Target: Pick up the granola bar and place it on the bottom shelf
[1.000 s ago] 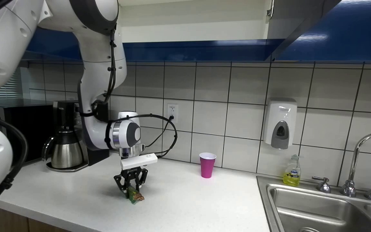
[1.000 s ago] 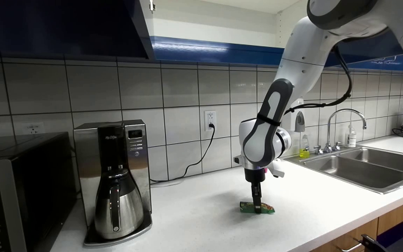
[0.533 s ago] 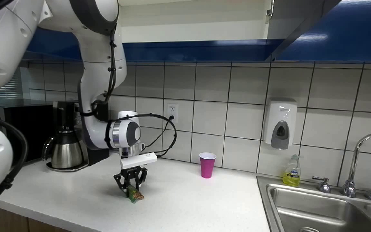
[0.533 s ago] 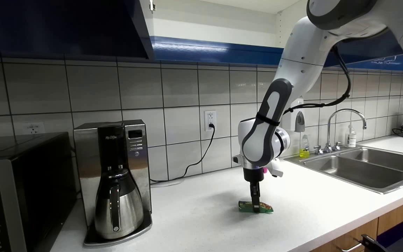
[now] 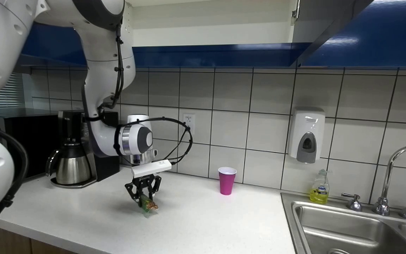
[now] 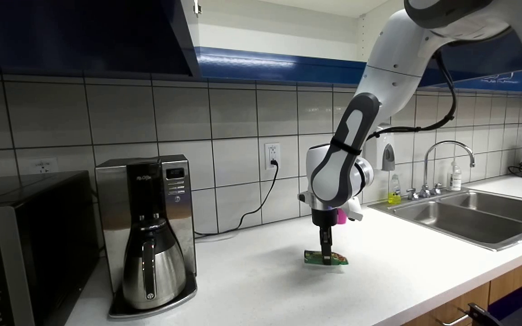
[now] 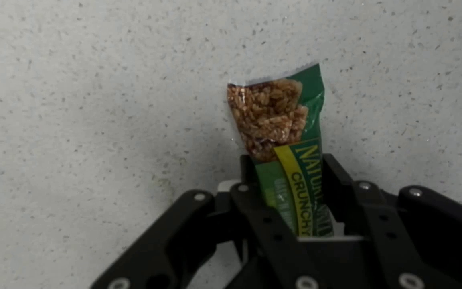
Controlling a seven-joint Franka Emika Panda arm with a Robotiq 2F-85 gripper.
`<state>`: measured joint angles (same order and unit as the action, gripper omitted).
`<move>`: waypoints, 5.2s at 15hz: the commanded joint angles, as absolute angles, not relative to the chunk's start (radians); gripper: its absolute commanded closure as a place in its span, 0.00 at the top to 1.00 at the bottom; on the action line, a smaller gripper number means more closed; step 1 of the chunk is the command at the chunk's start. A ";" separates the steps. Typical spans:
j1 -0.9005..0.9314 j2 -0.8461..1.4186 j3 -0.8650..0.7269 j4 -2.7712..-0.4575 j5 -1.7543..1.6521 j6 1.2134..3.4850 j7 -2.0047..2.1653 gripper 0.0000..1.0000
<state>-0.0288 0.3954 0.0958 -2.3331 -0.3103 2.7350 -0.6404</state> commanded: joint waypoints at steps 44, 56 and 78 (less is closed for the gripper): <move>0.143 -0.687 0.185 -2.787 -0.060 2.593 0.089 0.18; 0.090 -0.845 0.212 -2.662 -0.069 2.580 0.169 0.18; -0.043 -0.656 0.234 -2.137 -0.106 2.323 0.232 0.18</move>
<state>-0.0057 -0.7222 0.2106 -2.2410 -0.0765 2.3764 0.1910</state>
